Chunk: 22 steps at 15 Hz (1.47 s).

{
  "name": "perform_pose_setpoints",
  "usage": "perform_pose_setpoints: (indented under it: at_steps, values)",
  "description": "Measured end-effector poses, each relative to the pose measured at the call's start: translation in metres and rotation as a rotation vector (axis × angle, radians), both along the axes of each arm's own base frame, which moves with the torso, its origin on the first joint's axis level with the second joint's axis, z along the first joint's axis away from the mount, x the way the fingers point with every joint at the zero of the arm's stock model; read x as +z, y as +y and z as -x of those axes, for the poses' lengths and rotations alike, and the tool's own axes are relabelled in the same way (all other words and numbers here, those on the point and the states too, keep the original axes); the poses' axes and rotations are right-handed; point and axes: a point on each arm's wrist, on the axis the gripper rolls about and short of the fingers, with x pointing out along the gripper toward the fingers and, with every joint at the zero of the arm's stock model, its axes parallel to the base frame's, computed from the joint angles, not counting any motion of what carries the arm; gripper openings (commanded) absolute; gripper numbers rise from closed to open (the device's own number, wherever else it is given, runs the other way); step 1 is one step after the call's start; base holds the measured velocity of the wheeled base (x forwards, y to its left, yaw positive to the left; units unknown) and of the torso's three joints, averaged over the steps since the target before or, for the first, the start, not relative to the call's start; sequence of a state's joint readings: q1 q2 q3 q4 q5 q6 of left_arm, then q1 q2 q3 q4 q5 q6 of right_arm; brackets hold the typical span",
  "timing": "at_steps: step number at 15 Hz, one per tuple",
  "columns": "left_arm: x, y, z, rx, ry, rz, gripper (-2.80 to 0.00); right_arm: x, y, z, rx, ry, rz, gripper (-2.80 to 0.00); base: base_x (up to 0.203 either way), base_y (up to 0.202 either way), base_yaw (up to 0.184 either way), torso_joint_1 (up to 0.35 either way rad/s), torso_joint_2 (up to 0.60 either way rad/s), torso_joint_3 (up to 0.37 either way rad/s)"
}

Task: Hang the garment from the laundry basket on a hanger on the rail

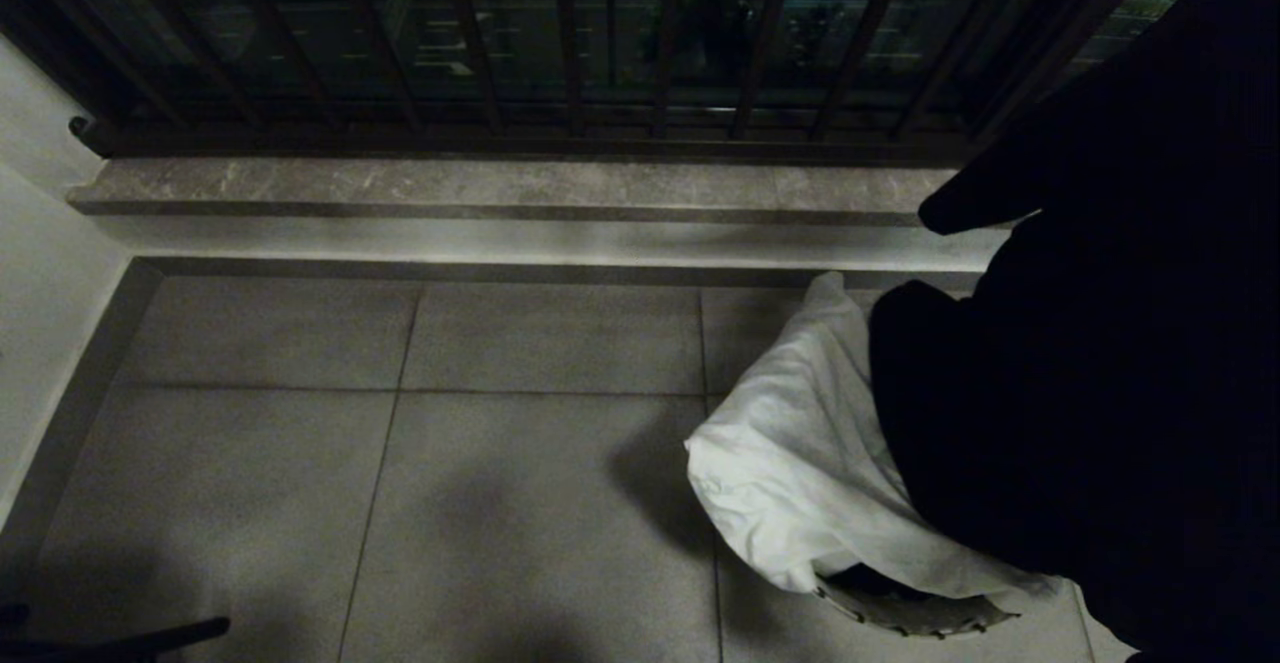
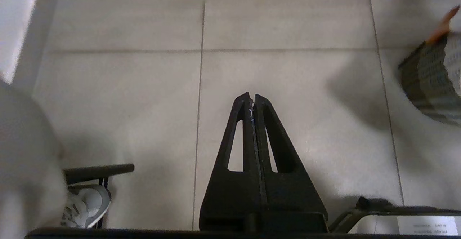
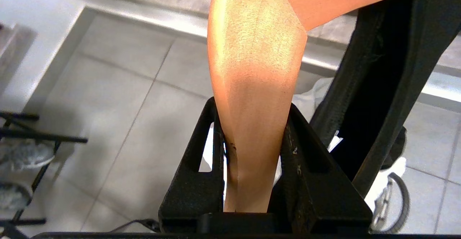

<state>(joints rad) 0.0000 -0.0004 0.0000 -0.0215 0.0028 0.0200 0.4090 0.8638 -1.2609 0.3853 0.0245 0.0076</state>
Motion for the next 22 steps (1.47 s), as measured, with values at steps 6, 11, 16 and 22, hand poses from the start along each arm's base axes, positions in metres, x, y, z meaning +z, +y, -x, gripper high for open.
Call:
perform_pose_setpoints:
  at_steps: [6, 11, 16, 22]
  values:
    - [0.0, 0.0, 0.0, 0.0, 0.0, 0.0, -2.8, -0.0001, -0.0027, 0.0038, -0.024, 0.001, -0.035, -2.8, 0.0, 0.0, 0.0, 0.002, 0.01, 0.201]
    - [0.0, 0.0, 0.0, 0.0, 0.0, 0.002, -2.8, -0.0016, -0.0031, 0.0046, -0.029, 0.0, -0.029, -2.8, 0.0, 0.0, 0.0, -0.001, 0.0, 0.206]
    - [0.0, 0.0, 0.0, 0.0, 0.0, 0.003, -2.8, -0.0037, -0.0032, 0.0042, -0.037, -0.029, 0.002, -2.8, 0.0, 0.0, 0.0, 0.0, 0.0, 0.202]
    - [-0.0001, 0.0, 0.0, 0.0, 0.001, 0.006, -2.8, -0.0072, -0.0031, 0.0041, -0.036, -0.021, 0.006, -2.8, 0.0, 0.0, 0.0, 0.001, 0.0, 0.203]
